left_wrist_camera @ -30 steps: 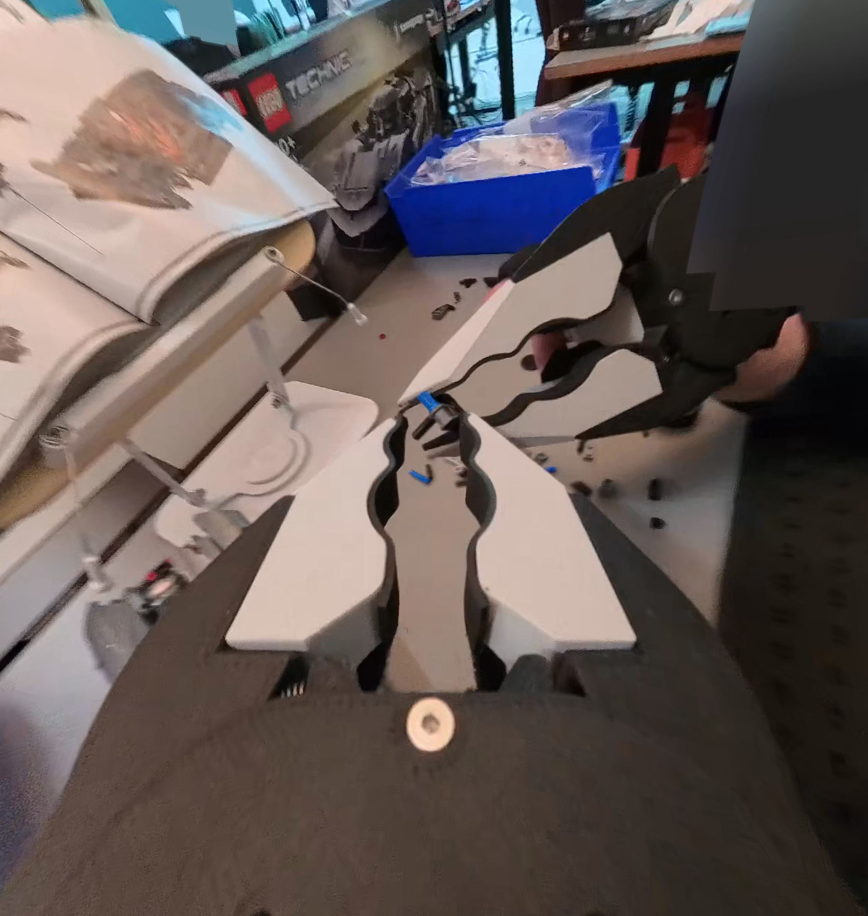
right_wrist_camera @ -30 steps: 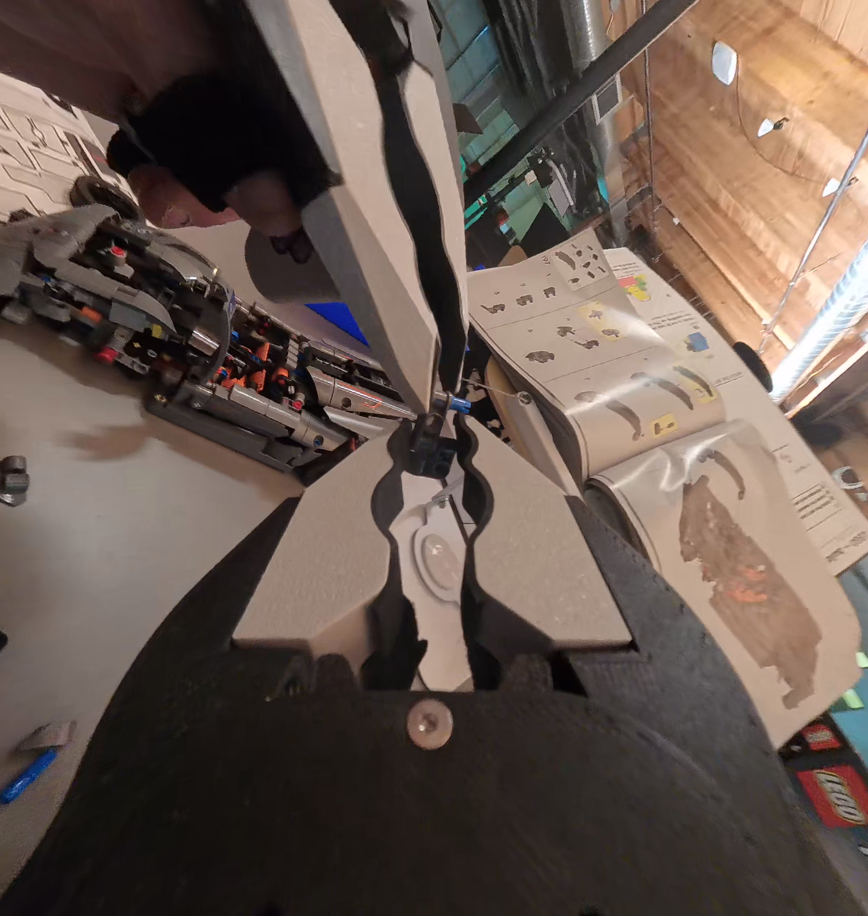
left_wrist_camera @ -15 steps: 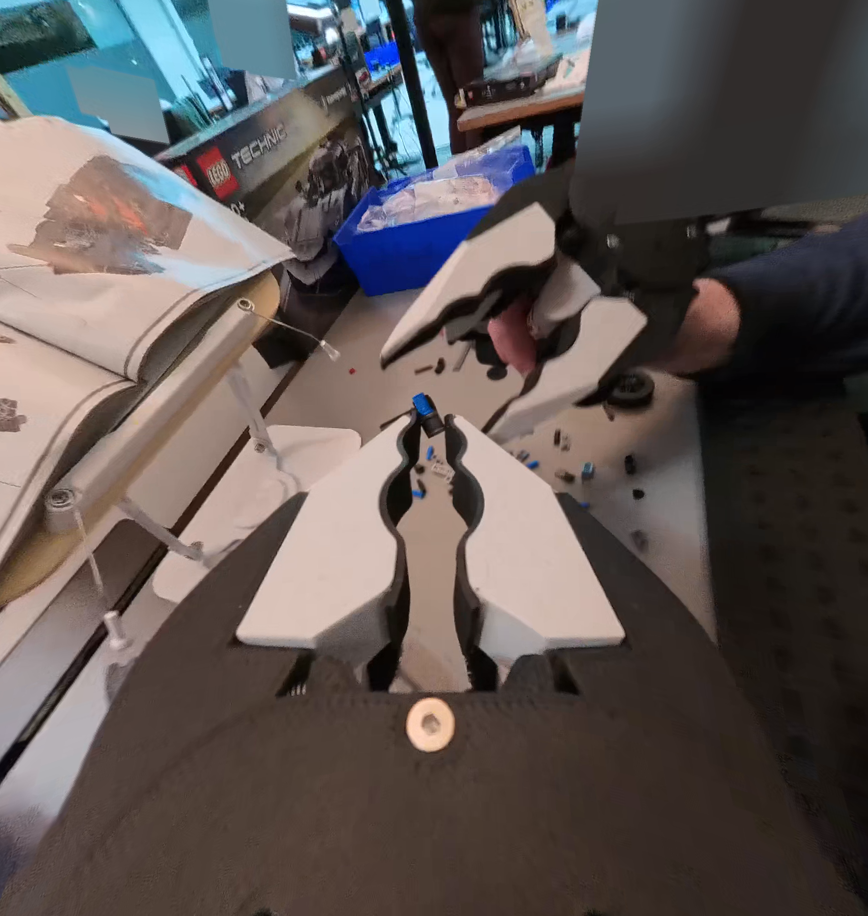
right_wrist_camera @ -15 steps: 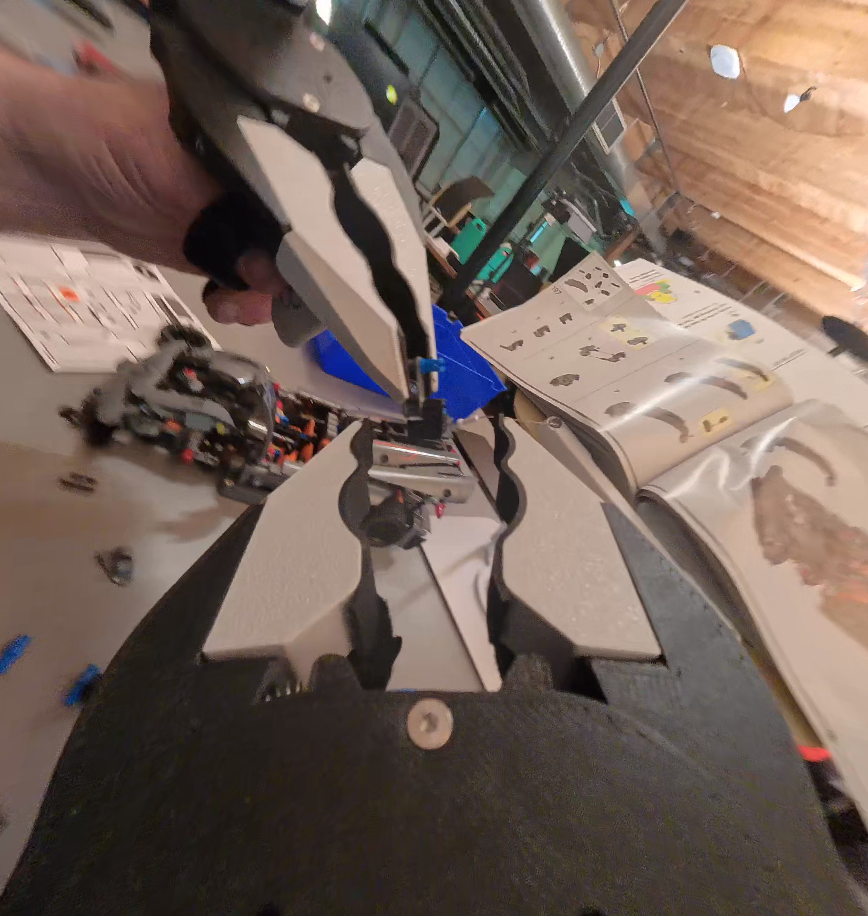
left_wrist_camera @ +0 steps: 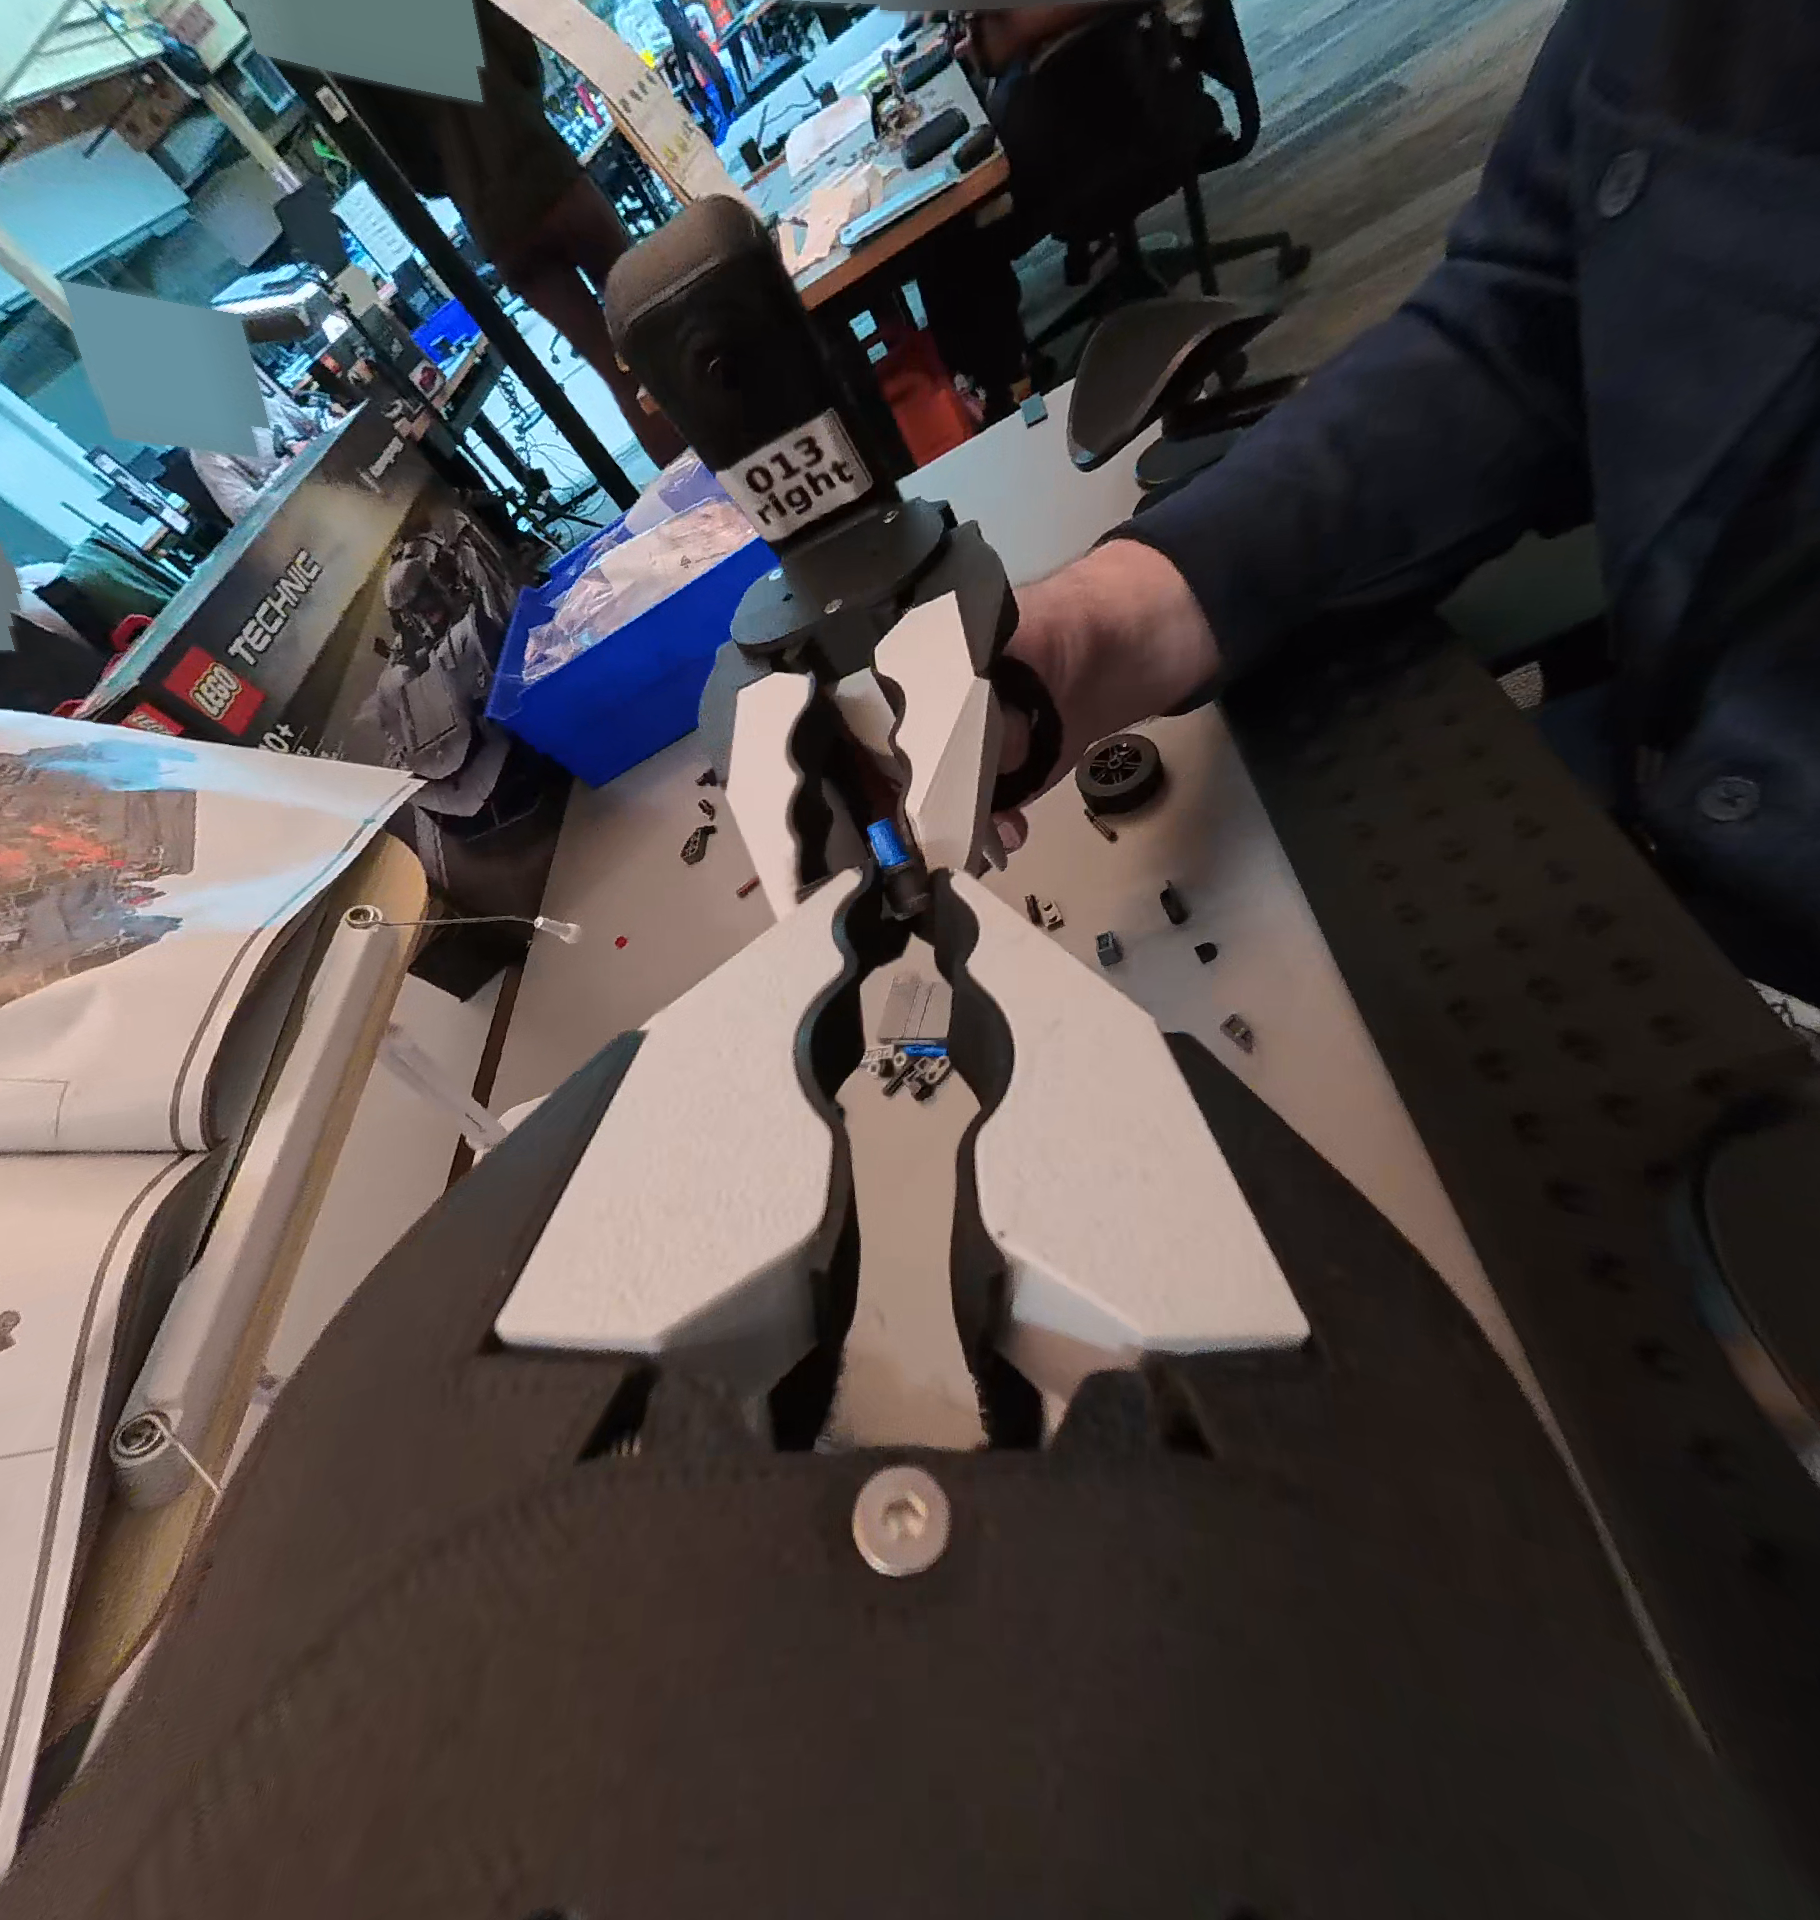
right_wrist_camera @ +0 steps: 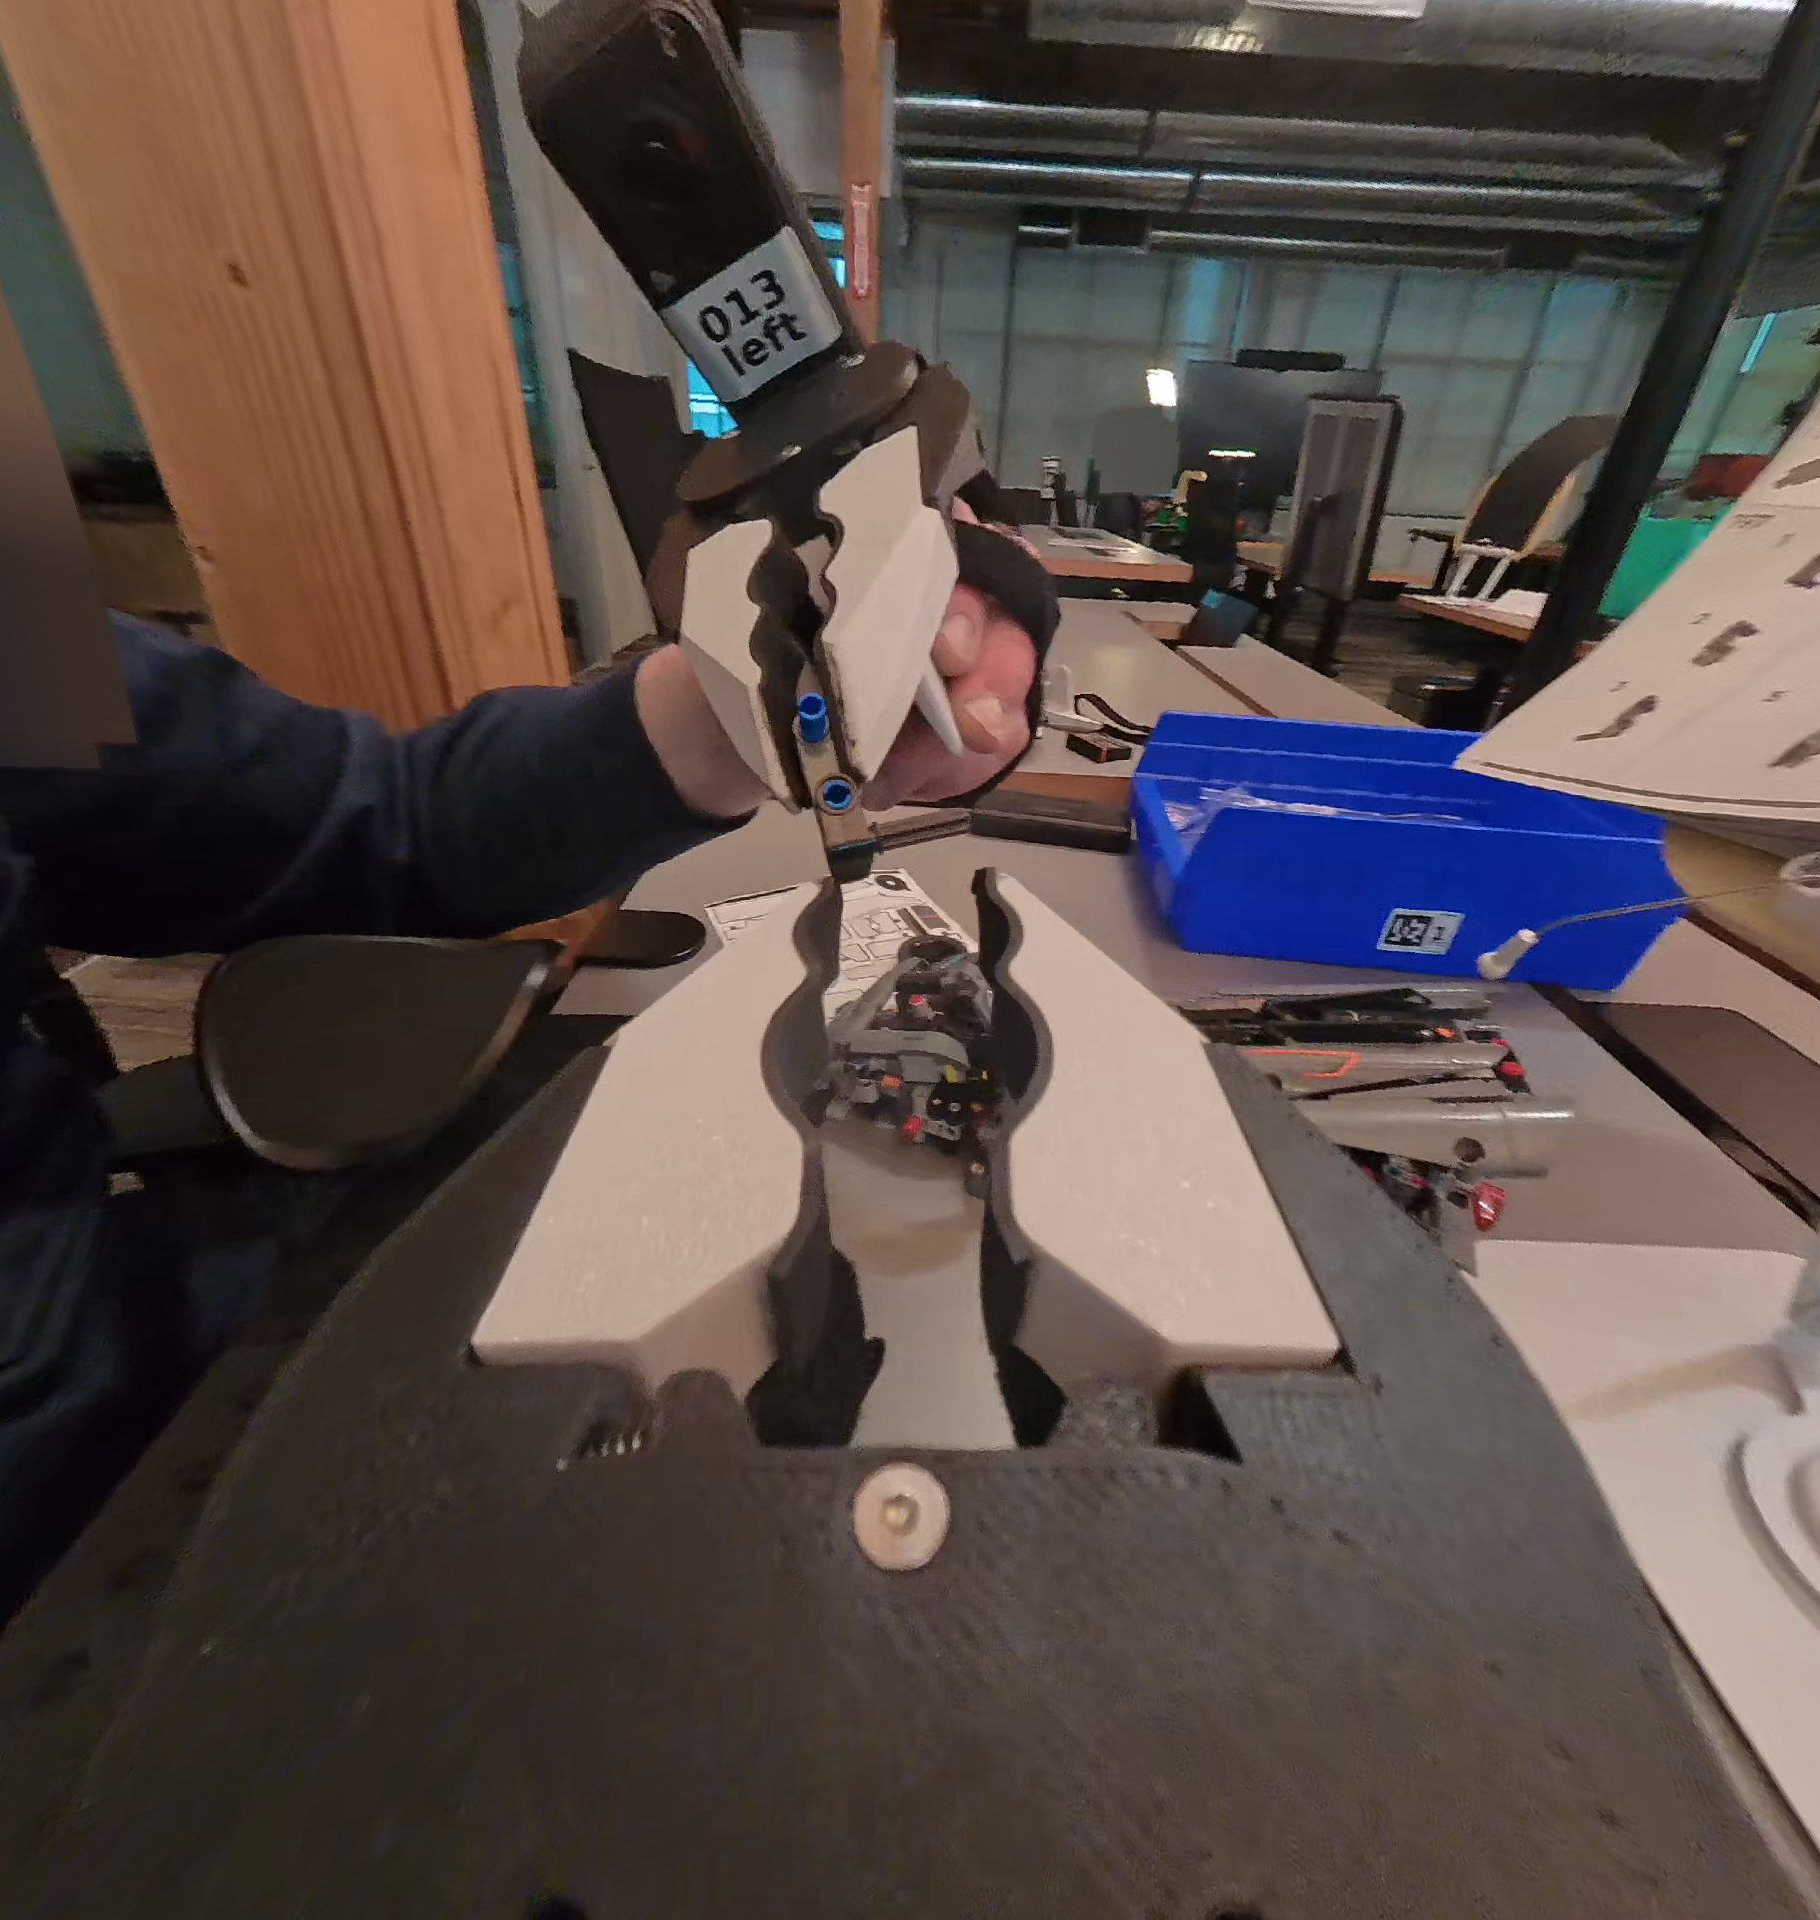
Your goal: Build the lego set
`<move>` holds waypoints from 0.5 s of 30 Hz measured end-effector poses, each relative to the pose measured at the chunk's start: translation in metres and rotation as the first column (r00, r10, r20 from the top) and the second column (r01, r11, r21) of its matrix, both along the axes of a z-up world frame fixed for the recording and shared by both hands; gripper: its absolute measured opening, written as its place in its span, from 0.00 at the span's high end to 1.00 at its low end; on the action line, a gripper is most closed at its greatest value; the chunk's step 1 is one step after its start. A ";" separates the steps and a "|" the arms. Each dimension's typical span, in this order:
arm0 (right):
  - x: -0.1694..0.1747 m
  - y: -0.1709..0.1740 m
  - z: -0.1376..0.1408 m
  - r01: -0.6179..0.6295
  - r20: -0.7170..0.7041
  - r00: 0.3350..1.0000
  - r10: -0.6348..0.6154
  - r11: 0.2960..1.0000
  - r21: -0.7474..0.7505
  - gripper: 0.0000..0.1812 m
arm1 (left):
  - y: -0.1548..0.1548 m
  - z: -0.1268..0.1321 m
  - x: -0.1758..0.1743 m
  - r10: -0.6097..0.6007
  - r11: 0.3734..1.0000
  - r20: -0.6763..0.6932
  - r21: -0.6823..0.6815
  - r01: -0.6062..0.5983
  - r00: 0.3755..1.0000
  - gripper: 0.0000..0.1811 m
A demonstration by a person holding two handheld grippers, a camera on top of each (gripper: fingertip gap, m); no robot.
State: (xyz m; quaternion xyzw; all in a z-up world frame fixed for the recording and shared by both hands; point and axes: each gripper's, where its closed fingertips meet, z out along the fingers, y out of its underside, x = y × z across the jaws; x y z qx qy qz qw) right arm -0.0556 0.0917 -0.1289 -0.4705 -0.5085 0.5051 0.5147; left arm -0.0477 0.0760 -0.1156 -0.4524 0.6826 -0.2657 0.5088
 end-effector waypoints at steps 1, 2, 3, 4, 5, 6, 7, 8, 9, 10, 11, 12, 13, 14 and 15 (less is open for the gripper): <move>0.000 -0.003 0.001 -0.015 -0.007 1.000 0.015 1.000 0.002 0.89 | -0.001 0.001 0.000 -0.009 1.000 0.006 -0.006 0.009 1.000 0.96; 0.000 -0.004 0.002 -0.023 -0.015 1.000 0.023 1.000 0.000 0.90 | -0.002 0.002 -0.001 -0.014 1.000 0.012 -0.007 0.014 1.000 0.96; 0.000 -0.005 0.003 -0.026 -0.022 0.999 0.026 1.000 -0.001 0.90 | -0.002 0.003 -0.001 -0.015 1.000 0.017 -0.008 0.015 1.000 0.96; 0.000 -0.006 0.004 -0.028 -0.026 0.999 0.028 1.000 0.002 0.92 | -0.001 0.003 -0.001 -0.011 1.000 0.021 -0.008 0.011 1.000 0.96; 0.000 -0.007 0.004 -0.030 -0.025 0.999 0.030 1.000 0.009 0.94 | -0.001 0.003 -0.001 -0.012 1.000 0.022 -0.009 0.013 1.000 0.96; 0.000 -0.007 0.004 -0.030 -0.025 0.999 0.030 0.999 0.016 0.95 | 0.000 0.003 -0.001 -0.012 1.000 0.026 -0.010 0.012 1.000 0.96; 0.000 -0.008 0.004 -0.031 -0.027 0.999 0.032 0.999 0.022 0.97 | 0.001 0.003 -0.001 -0.011 1.000 0.030 -0.014 0.011 0.999 0.96; 0.000 -0.009 0.004 -0.034 -0.031 0.999 0.035 0.999 0.026 0.98 | 0.001 0.004 -0.001 -0.013 1.000 0.034 -0.018 0.013 0.999 0.96; 0.000 -0.010 0.005 -0.038 -0.036 0.999 0.039 0.999 0.026 0.98 | 0.000 0.004 -0.001 -0.018 1.000 0.040 -0.025 0.019 0.999 0.96; 0.000 -0.011 0.006 -0.046 -0.041 0.998 0.047 0.999 0.015 0.96 | 0.001 0.004 -0.001 -0.015 1.000 0.040 -0.025 0.016 0.999 0.96; 0.000 -0.011 0.006 -0.056 -0.044 0.997 0.056 0.998 0.001 0.93 | 0.003 0.002 -0.002 -0.006 1.000 0.034 -0.016 0.006 0.999 0.96; 0.001 -0.010 0.006 -0.058 -0.043 0.997 0.058 0.998 -0.005 0.92 | 0.003 0.002 -0.002 -0.004 1.000 0.034 -0.016 0.005 0.999 0.96; 0.000 -0.009 0.006 -0.052 -0.043 0.998 0.052 0.999 -0.005 0.92 | 0.002 0.003 -0.001 -0.012 1.000 0.039 -0.024 0.013 0.999 0.96; 0.000 -0.008 0.006 -0.044 -0.045 0.998 0.043 0.999 -0.005 0.92 | 0.001 0.002 0.000 -0.016 0.999 0.039 -0.028 0.017 0.999 0.96; 0.000 -0.007 0.006 -0.037 -0.044 0.998 0.037 0.999 -0.007 0.92 | 0.002 0.000 0.001 -0.009 1.000 0.031 -0.020 0.010 0.999 0.96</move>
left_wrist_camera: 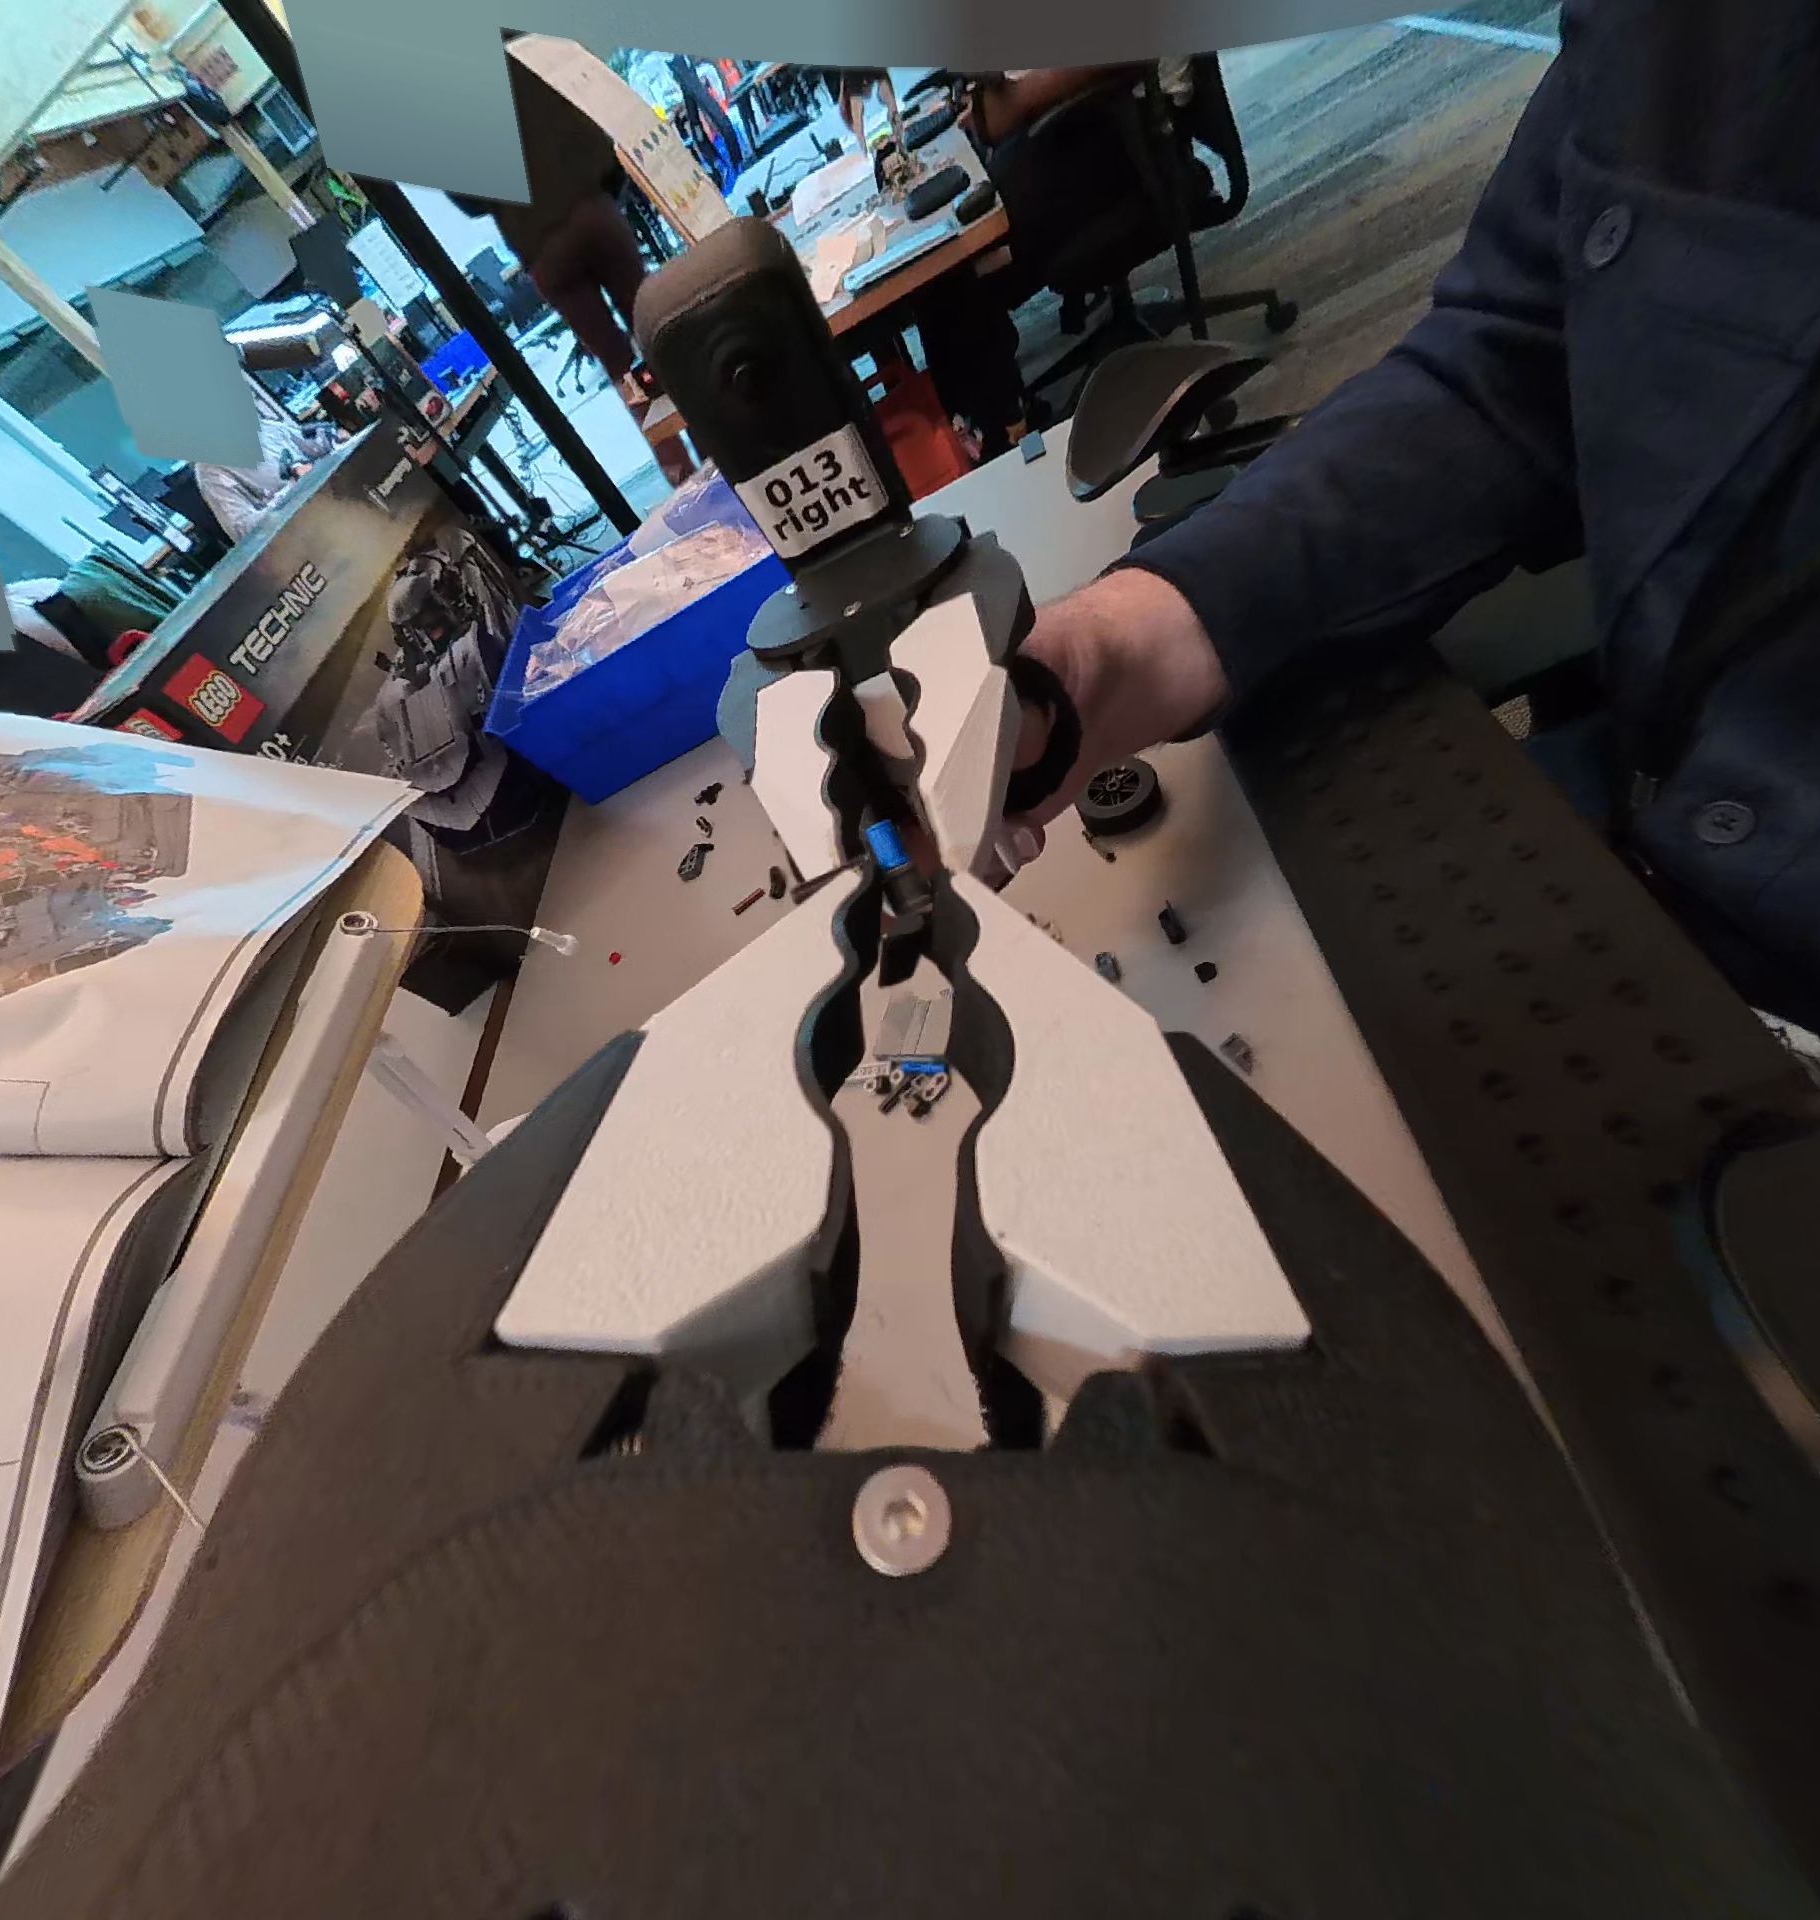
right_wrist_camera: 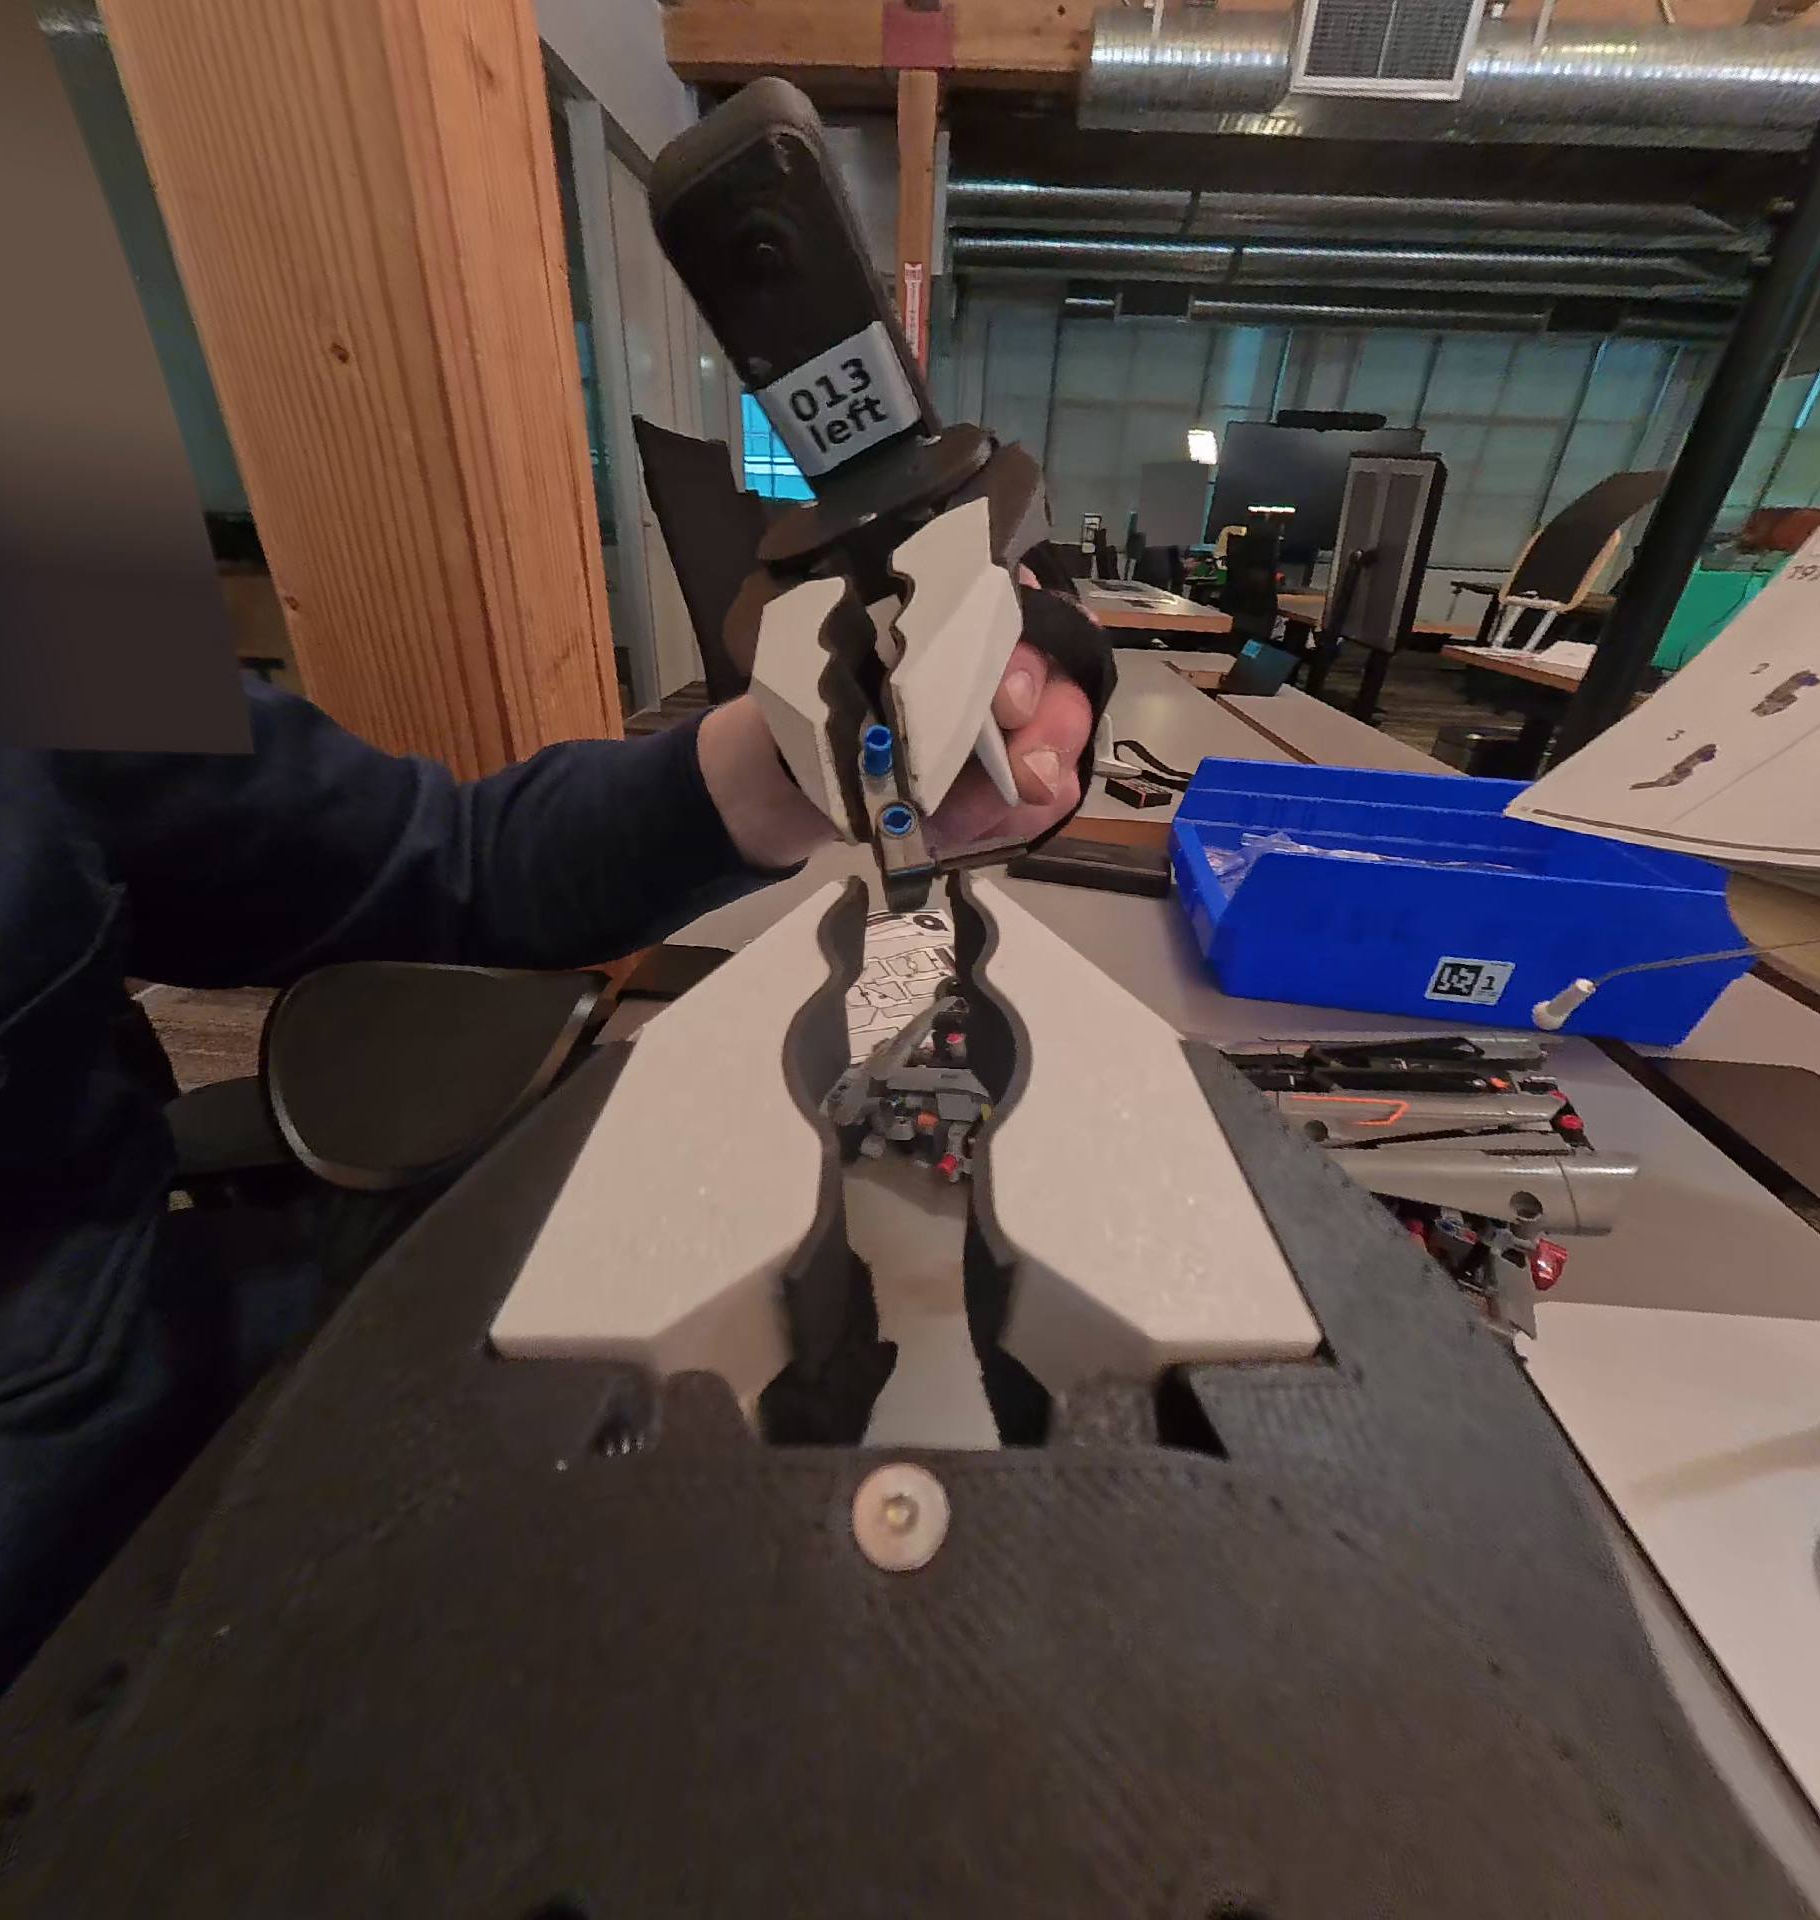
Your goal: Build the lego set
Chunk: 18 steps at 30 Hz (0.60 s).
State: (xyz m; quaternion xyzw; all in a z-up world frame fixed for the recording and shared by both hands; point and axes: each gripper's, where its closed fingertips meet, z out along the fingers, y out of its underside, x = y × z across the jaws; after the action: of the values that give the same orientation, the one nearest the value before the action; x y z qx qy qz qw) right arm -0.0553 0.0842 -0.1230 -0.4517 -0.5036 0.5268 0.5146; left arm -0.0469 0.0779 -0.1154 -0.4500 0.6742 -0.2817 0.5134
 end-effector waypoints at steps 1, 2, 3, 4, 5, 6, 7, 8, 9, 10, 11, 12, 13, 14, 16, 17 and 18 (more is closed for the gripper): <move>0.000 0.001 -0.001 0.003 0.003 1.000 -0.003 1.000 -0.001 0.92 | 0.000 -0.002 0.000 0.002 1.000 -0.008 0.005 -0.002 1.000 0.96; 0.001 0.001 -0.001 0.003 0.006 1.000 -0.003 1.000 0.002 0.95 | 0.000 -0.002 0.000 -0.001 1.000 -0.006 -0.002 0.001 1.000 0.96; 0.000 0.001 -0.002 0.006 0.009 1.000 -0.006 1.000 0.006 0.96 | 0.000 -0.002 0.000 -0.004 1.000 0.000 -0.013 0.004 1.000 0.96; 0.000 0.002 -0.002 0.016 0.011 1.000 -0.017 1.000 0.010 0.96 | 0.001 -0.002 0.000 -0.004 1.000 0.005 -0.024 0.004 1.000 0.96; 0.000 0.003 -0.003 0.029 0.013 1.000 -0.029 1.000 0.012 0.96 | 0.003 -0.003 -0.001 0.001 0.999 0.006 -0.032 -0.001 1.000 0.97; 0.000 0.005 -0.003 0.043 0.013 0.999 -0.043 0.999 0.018 0.97 | 0.005 -0.004 -0.002 0.009 0.999 0.009 -0.039 -0.009 1.000 0.97; 0.000 0.008 -0.003 0.065 0.015 0.998 -0.065 0.997 0.031 0.97 | 0.007 -0.005 -0.002 0.020 0.999 0.013 -0.045 -0.020 1.000 0.97; 0.000 0.011 -0.003 0.096 0.020 0.995 -0.097 0.994 0.051 0.97 | 0.011 -0.006 -0.002 0.041 0.998 0.015 -0.046 -0.040 0.999 0.97; 0.001 0.013 -0.004 0.126 0.026 0.991 -0.129 0.989 0.078 0.97 | 0.014 -0.007 -0.002 0.056 0.997 0.015 -0.045 -0.056 0.998 0.97; 0.001 0.016 -0.004 0.154 0.030 0.987 -0.158 0.983 0.104 0.97 | 0.017 -0.010 -0.002 0.072 0.997 0.009 -0.043 -0.071 0.997 0.97; 0.001 0.018 -0.003 0.185 0.026 0.982 -0.189 0.975 0.124 0.97 | 0.021 -0.012 -0.003 0.099 0.994 0.002 -0.041 -0.099 0.995 0.96; 0.002 0.022 -0.003 0.221 0.024 0.974 -0.227 0.965 0.141 0.97 | 0.024 -0.014 -0.003 0.117 0.992 -0.004 -0.040 -0.117 0.993 0.94; 0.004 0.027 -0.003 0.264 0.023 0.962 -0.271 0.951 0.161 0.97 | 0.026 -0.016 -0.002 0.128 0.991 -0.005 -0.042 -0.128 0.992 0.92; 0.005 0.032 -0.003 0.308 0.024 0.948 -0.318 0.933 0.187 0.97 | 0.030 -0.017 -0.002 0.147 0.988 -0.005 -0.045 -0.147 0.989 0.91; 0.008 0.041 -0.004 0.375 0.026 0.920 -0.391 0.898 0.232 0.97 | 0.036 -0.020 -0.003 0.178 0.983 -0.012 -0.052 -0.178 0.984 0.90; 0.009 0.044 -0.004 0.400 0.027 0.907 -0.420 0.881 0.251 0.97 | 0.038 -0.020 -0.003 0.190 0.980 -0.008 -0.054 -0.190 0.982 0.89; 0.010 0.047 -0.005 0.422 0.029 0.895 -0.446 0.865 0.270 0.97 | 0.042 -0.019 -0.004 0.207 0.977 0.002 -0.054 -0.206 0.978 0.89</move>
State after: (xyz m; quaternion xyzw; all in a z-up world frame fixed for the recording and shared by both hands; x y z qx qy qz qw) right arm -0.0452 0.1307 -0.1280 -0.5063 -0.4757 0.3066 0.6506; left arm -0.0505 0.1199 -0.1346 -0.5302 0.6141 -0.2464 0.5302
